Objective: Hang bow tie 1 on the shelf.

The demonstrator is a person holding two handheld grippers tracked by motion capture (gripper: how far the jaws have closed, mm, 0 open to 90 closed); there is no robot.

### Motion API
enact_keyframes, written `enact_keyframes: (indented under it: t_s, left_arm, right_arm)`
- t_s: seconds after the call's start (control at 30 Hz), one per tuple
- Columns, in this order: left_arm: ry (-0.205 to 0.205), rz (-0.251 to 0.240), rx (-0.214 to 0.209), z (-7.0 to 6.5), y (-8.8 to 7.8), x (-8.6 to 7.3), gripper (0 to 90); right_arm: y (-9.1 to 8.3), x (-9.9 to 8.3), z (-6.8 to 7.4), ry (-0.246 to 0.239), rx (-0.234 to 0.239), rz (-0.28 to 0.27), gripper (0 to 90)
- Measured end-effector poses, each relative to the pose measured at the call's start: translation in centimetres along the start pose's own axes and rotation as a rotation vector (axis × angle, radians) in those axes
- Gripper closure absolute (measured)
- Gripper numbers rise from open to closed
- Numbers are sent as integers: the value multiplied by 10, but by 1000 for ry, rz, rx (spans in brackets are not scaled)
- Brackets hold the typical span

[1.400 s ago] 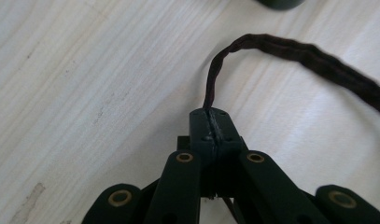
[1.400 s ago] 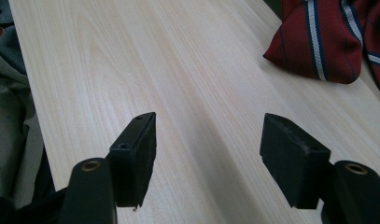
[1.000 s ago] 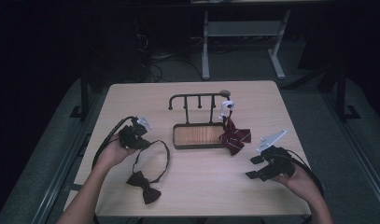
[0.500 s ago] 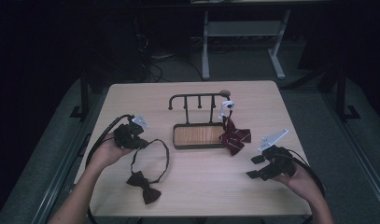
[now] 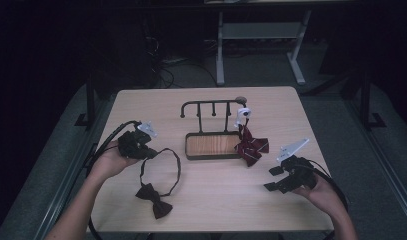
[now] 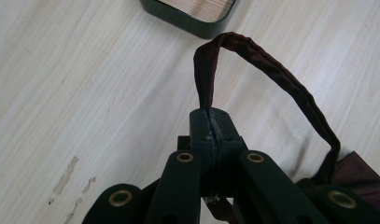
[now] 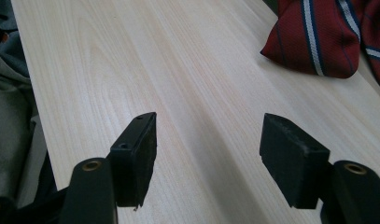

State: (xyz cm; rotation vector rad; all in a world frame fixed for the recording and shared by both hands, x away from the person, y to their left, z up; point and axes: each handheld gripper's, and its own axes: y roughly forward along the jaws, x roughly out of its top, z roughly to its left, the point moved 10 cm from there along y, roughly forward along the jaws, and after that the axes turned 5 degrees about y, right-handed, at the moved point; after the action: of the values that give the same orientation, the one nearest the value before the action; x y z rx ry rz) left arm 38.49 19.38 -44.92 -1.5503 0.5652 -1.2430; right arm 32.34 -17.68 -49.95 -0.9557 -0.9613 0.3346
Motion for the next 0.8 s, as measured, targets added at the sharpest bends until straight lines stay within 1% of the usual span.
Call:
enact_keyframes:
  t_s: [0.17,0.27,0.3,0.43,0.53,0.6,0.67,0.8]
  left_arm:
    - [21,10,-6,-3,-6,0,897]
    - [29,6,-14,-4,-9,2,898]
    - [31,4,-16,-5,-10,3,898]
    - [46,0,-29,-8,-15,5,900]
    - [50,-11,-29,-9,-20,8,899]
    - [58,-8,-27,-10,-23,8,899]
    - [57,-6,-19,-9,-26,9,900]
    - [63,-7,-21,-9,-31,10,900]
  right_arm:
    - [0,1,0,1,-2,0,363]
    - [1,2,1,1,4,0,363]
    - [2,2,-1,-7,0,0,363]
    - [2,2,-1,-9,-6,3,363]
    - [1,2,-1,-4,-9,2,363]
    - [1,2,-1,-4,-10,2,363]
    - [1,2,1,-4,-7,5,363]
    - [1,2,1,-3,-7,5,363]
